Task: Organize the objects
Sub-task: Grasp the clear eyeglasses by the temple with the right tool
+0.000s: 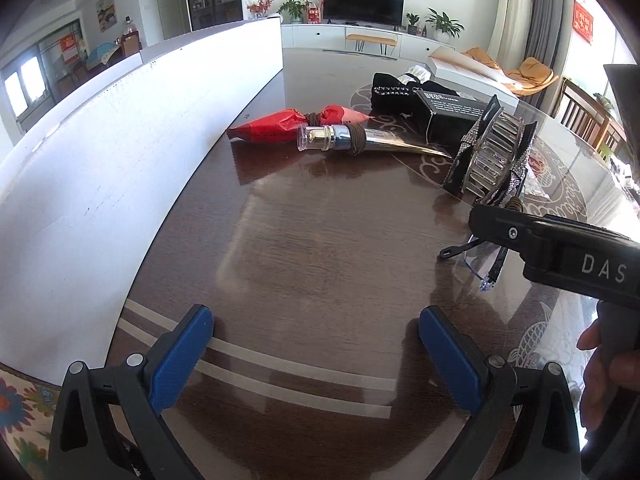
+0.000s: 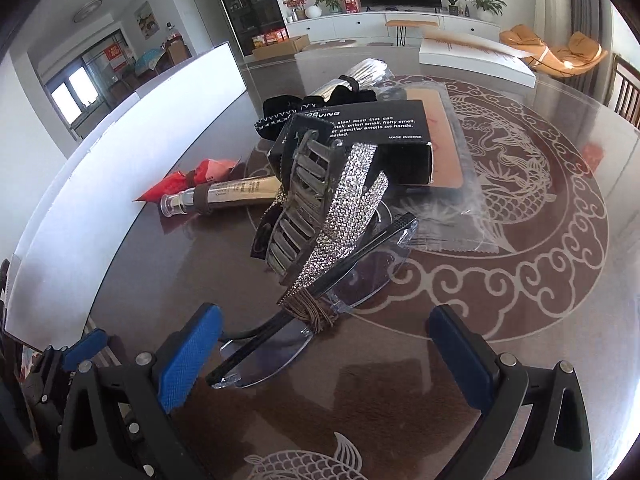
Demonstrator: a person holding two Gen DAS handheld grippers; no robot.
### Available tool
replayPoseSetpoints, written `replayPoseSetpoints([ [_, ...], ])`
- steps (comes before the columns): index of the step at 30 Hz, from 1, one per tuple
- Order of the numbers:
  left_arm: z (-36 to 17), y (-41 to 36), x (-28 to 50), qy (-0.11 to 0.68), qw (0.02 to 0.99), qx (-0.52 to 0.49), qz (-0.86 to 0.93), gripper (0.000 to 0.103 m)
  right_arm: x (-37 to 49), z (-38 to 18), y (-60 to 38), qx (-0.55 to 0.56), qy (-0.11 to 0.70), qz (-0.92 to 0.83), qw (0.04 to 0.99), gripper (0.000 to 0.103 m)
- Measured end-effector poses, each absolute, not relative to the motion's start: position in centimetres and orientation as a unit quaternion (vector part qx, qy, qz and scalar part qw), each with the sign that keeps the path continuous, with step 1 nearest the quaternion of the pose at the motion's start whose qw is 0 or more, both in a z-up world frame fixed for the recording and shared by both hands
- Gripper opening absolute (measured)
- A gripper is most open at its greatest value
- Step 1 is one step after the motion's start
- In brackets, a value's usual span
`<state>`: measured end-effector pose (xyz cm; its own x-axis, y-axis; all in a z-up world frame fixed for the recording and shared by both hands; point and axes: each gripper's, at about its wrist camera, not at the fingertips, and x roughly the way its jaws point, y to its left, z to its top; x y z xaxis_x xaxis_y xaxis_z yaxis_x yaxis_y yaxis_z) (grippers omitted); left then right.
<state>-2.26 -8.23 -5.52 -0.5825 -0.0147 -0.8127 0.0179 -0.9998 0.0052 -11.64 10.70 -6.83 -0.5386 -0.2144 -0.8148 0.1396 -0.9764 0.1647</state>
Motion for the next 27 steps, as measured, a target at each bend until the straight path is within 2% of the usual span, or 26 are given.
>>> replayPoseSetpoints([
  [3,-5.5,-8.2,-2.3,0.002,0.009,0.457,-0.889,0.103,-11.3,-6.8,10.5,0.464,0.010,-0.880,0.099,0.103],
  [13,-5.5,-8.1,-2.5,0.003,0.010,0.455,-0.891,0.103,-8.2,-6.9,18.0,0.453,-0.004,-0.888,0.082,0.103],
  [18,-5.6,-8.1,-2.5,0.004,0.013,0.451,-0.892,0.103,-7.5,-4.8,15.9,0.416,0.018,-0.901,0.124,0.103],
  [23,-5.6,-8.0,-2.4,0.004,0.012,0.450,-0.893,0.103,-9.2,-5.9,13.4,0.428,0.055,-0.892,0.135,0.103],
  [25,-5.6,-7.8,-2.3,0.001,0.007,0.449,-0.894,0.103,-9.8,-6.5,13.8,0.433,0.046,-0.890,0.136,0.096],
  [26,-5.6,-7.7,-2.3,-0.001,0.004,0.448,-0.894,0.103,-10.1,-6.8,14.1,0.438,0.042,-0.887,0.141,0.082],
  [27,-5.6,-7.5,-2.3,-0.003,0.000,0.448,-0.894,0.103,-10.2,-7.0,14.3,0.442,0.040,-0.884,0.144,0.072],
])
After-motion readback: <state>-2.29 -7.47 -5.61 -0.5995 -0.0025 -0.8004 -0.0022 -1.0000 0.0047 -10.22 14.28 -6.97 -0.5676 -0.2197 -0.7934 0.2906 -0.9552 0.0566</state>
